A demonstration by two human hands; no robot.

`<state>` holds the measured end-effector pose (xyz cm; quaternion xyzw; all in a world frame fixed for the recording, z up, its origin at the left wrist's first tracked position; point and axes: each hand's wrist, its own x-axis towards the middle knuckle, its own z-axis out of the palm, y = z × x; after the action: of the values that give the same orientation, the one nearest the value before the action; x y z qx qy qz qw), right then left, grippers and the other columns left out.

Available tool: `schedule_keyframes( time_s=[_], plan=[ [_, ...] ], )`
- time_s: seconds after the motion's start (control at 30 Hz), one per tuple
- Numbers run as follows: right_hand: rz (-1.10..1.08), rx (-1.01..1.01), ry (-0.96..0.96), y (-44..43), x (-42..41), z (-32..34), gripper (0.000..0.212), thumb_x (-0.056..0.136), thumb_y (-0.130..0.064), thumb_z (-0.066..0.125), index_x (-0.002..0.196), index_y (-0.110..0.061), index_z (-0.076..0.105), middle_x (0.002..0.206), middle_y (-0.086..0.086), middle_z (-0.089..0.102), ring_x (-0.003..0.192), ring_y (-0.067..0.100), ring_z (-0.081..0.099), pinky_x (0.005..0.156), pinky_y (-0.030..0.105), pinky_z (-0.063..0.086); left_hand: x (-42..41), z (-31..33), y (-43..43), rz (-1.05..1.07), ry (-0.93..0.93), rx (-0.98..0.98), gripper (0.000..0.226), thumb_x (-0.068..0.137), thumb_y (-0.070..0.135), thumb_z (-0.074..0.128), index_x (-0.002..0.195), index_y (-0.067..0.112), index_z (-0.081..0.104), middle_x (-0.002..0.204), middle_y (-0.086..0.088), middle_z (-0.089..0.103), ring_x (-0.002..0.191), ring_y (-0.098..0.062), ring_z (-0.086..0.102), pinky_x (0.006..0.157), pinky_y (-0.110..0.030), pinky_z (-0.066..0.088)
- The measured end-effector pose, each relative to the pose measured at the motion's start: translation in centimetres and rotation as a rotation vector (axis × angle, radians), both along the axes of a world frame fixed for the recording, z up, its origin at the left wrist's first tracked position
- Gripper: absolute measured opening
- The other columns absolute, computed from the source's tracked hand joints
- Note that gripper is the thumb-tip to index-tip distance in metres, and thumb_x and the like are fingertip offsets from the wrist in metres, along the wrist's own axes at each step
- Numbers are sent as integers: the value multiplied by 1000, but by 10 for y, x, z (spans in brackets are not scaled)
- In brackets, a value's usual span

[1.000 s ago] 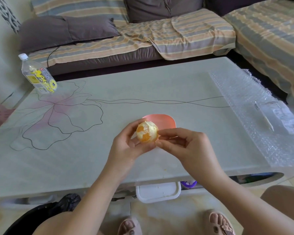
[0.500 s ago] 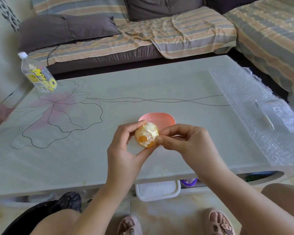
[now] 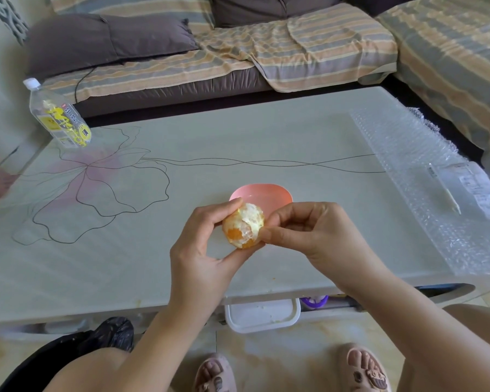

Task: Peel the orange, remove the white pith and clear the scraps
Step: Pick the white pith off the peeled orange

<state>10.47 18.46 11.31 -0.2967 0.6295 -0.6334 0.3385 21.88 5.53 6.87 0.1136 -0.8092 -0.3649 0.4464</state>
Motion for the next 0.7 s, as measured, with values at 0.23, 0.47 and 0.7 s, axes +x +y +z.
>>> schedule_keyframes(
  time_s=[0.23, 0.47, 0.7],
  plan=[
    [-16, -14, 75, -4, 3, 0, 11, 75, -5, 75, 66, -10, 69, 72, 11, 70, 69, 21, 63, 71, 36, 51, 1, -1, 0, 16, -7, 26, 55, 68, 31, 82, 117, 19, 60, 102, 4, 64, 97, -18, 64, 87, -33, 51],
    [-52, -99, 226, -5, 5, -4, 16, 76, -3, 73, 65, -13, 67, 65, 2, 68, 62, 11, 61, 64, 21, 51, 0, 4, 5, 63, -24, 150, 57, 62, 45, 82, 111, 23, 63, 99, 2, 68, 95, -16, 66, 85, -31, 52],
    [-95, -246, 379, -5, 8, -10, 15, 74, -6, 73, 70, -17, 63, 67, -10, 63, 67, 8, 58, 69, 15, 44, 1, 19, 12, -38, -33, 445, 51, 50, 36, 86, 95, 23, 65, 92, 10, 72, 90, -10, 68, 79, -16, 50]
  ],
)
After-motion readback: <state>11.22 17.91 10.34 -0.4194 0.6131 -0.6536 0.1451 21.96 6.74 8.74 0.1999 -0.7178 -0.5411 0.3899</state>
